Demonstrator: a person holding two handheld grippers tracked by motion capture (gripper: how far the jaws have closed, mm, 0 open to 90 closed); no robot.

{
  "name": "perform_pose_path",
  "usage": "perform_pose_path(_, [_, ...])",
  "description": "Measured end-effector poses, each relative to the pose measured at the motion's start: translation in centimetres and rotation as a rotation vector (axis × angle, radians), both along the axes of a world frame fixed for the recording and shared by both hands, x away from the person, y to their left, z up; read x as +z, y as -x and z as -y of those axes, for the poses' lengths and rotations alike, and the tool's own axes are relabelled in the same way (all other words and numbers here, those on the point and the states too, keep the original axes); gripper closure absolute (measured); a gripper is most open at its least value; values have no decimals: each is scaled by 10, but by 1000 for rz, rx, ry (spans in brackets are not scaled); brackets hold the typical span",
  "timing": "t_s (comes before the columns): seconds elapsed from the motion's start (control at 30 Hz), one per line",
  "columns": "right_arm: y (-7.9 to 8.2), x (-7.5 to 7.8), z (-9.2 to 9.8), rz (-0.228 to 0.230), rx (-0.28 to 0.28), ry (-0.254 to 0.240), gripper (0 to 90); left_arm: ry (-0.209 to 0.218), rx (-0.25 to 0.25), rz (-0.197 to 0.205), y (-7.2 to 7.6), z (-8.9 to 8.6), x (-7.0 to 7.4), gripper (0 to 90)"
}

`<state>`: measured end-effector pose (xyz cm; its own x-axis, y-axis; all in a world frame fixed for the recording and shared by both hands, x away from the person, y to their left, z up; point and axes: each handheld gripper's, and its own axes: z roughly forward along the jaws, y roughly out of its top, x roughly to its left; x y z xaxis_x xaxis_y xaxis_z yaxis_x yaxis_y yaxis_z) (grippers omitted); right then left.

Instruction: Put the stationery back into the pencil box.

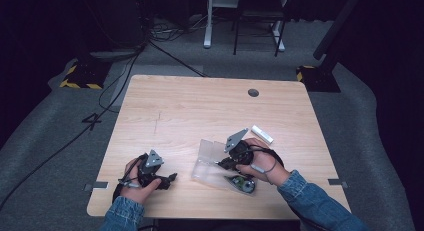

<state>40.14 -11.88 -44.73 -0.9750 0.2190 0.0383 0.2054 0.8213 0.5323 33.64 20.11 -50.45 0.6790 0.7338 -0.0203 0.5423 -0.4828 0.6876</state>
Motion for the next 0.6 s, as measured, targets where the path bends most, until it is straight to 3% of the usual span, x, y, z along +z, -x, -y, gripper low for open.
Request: perform_pose_path(0.6, [0,-4,0,25,11,33,790,0,0,0,0,0,0,148])
